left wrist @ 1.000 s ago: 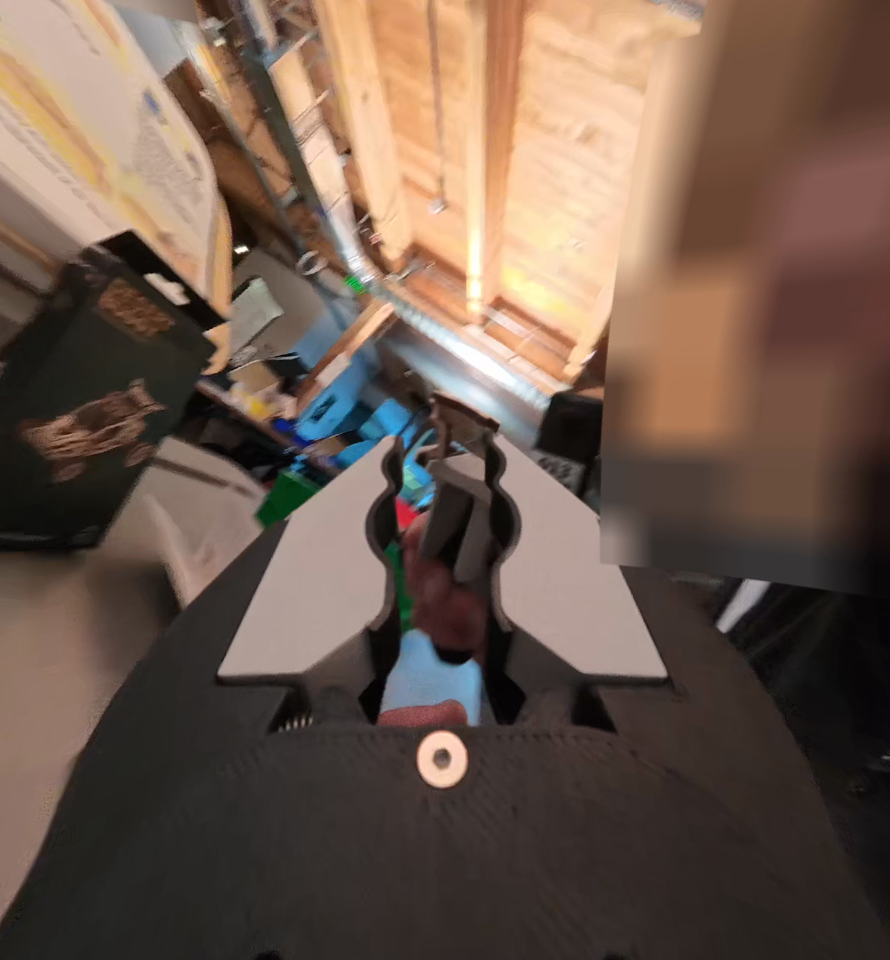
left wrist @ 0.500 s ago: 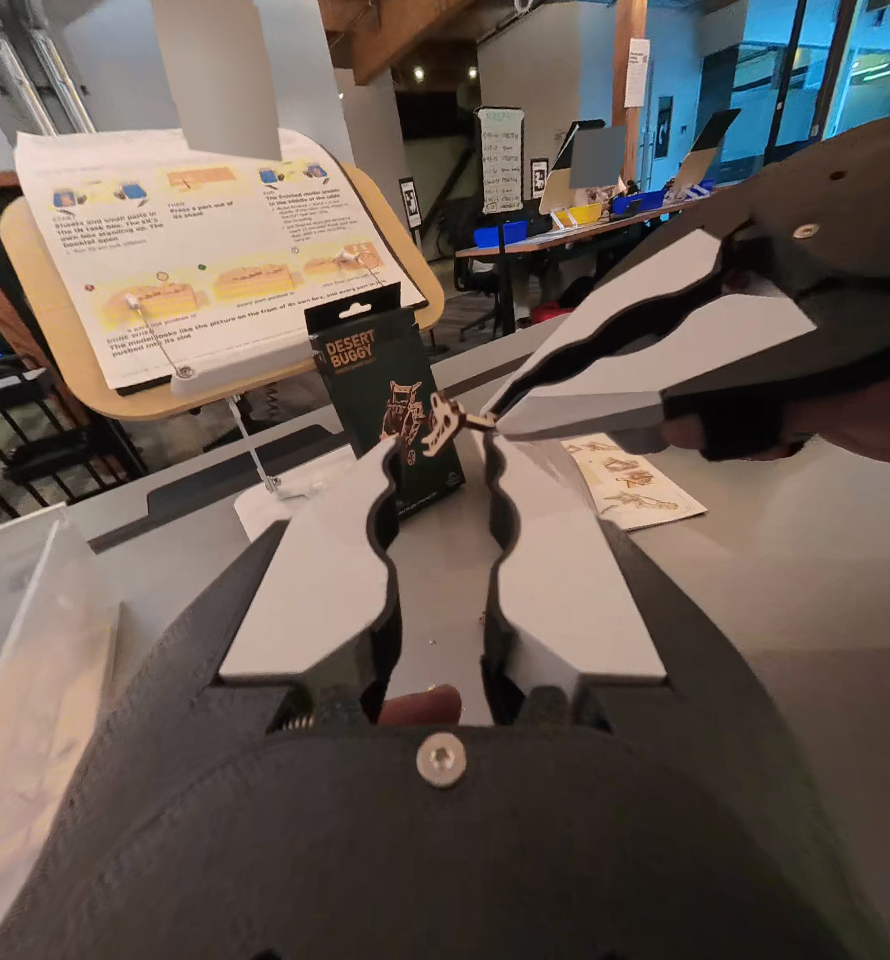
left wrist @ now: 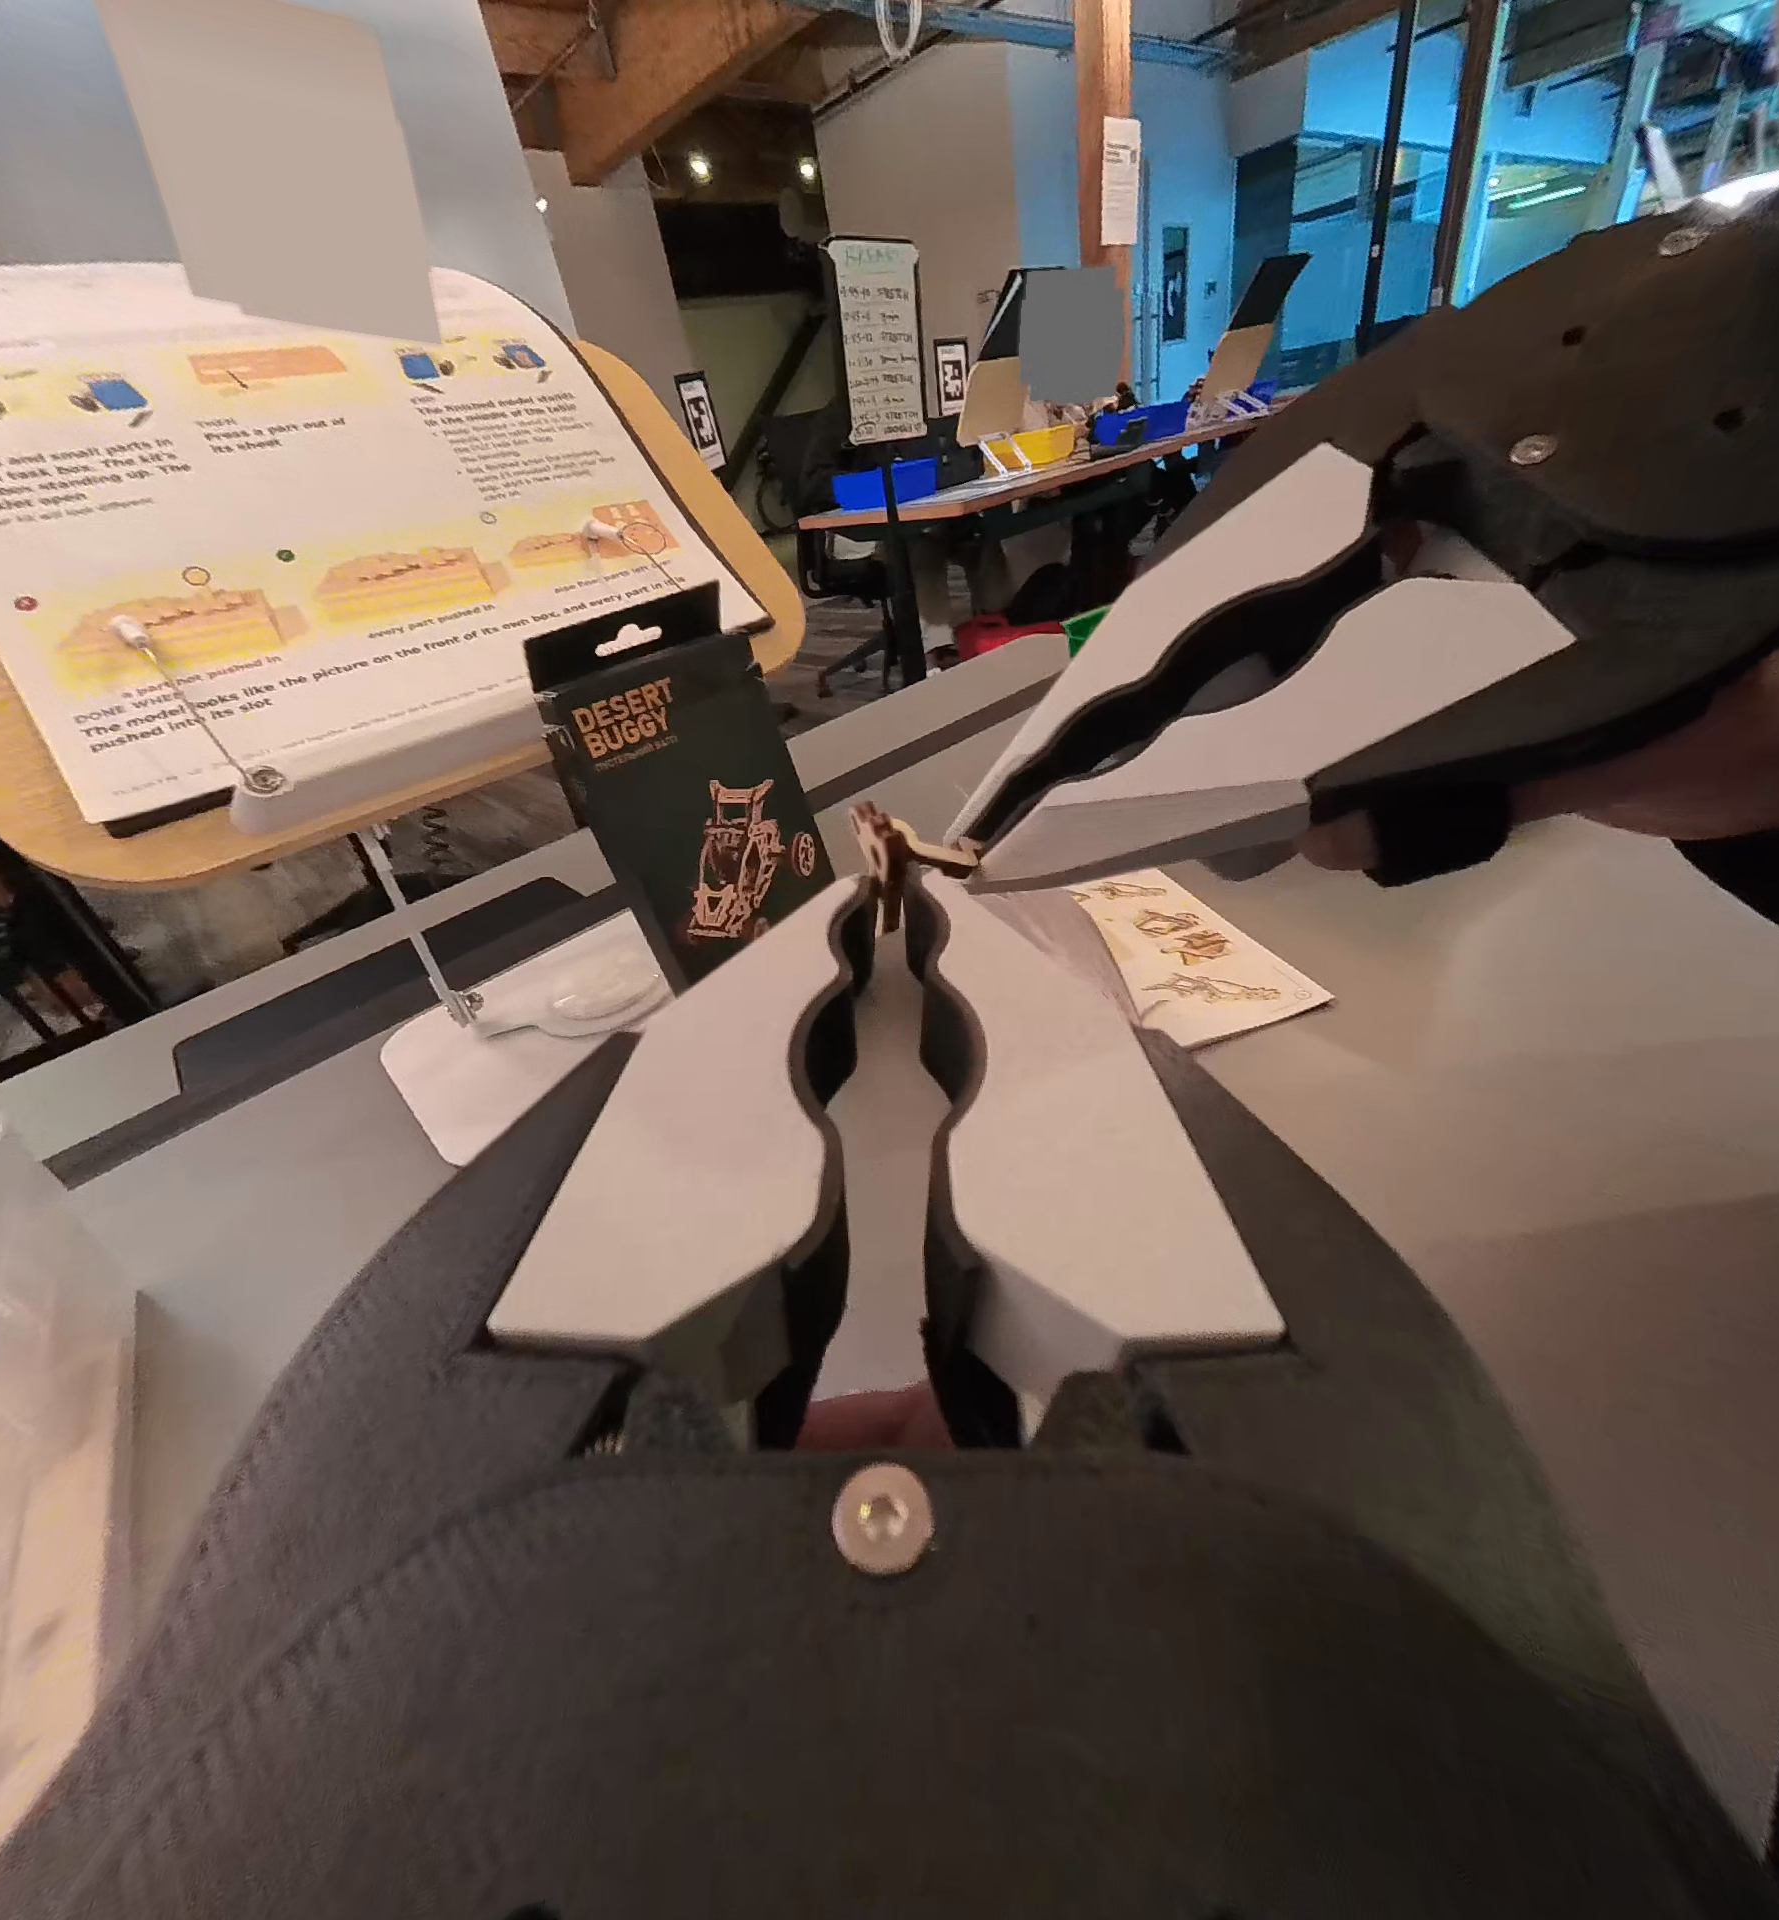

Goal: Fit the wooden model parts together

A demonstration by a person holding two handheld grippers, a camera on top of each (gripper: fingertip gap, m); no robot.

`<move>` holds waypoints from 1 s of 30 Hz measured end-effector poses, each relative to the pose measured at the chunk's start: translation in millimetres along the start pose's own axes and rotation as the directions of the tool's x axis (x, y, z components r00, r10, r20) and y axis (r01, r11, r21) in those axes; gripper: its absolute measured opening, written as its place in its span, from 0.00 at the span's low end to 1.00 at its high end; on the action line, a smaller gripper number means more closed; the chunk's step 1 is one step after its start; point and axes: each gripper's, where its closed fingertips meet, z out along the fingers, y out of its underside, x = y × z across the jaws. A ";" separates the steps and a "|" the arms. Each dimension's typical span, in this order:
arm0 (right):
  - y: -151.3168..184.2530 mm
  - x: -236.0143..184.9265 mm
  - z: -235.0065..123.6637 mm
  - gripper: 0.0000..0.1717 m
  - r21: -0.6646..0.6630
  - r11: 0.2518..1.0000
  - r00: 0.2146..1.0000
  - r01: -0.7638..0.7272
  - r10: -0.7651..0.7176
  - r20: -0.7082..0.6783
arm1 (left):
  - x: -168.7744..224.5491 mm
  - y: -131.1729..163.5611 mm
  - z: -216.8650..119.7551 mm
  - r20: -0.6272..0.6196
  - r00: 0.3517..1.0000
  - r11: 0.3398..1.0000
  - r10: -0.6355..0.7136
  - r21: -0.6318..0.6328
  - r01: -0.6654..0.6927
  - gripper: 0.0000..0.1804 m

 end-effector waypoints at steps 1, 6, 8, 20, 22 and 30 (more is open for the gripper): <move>0.7 0.1 0.1 0.01 -0.010 1.000 1.000 0.004 -0.004 0.003 | -0.1 0.7 0.2 -0.008 1.000 1.000 -0.003 -0.012 0.003 0.01; 5.5 3.8 0.6 0.01 -0.071 0.992 0.994 0.100 -0.102 -0.029 | -5.8 0.8 0.2 -0.022 0.999 0.997 -0.033 -0.072 0.032 0.00; 8.4 5.2 0.8 0.01 -0.105 0.985 0.990 0.135 -0.139 -0.035 | -5.0 4.0 2.0 -0.030 1.000 0.992 -0.008 -0.123 0.004 0.00; 17.1 10.7 1.4 0.01 -0.185 0.980 0.995 0.077 -0.088 -0.055 | -5.8 11.3 9.9 0.034 0.982 0.935 0.183 -0.316 -0.164 0.01; 18.5 11.7 1.7 0.01 -0.186 0.981 0.996 0.060 -0.071 -0.055 | -6.4 10.7 11.2 0.054 0.980 0.934 0.191 -0.318 -0.165 0.01; 20.1 14.4 0.3 0.01 -0.170 0.985 0.998 0.007 -0.017 -0.055 | -2.4 12.6 16.6 0.074 0.976 0.928 0.205 -0.331 -0.170 0.00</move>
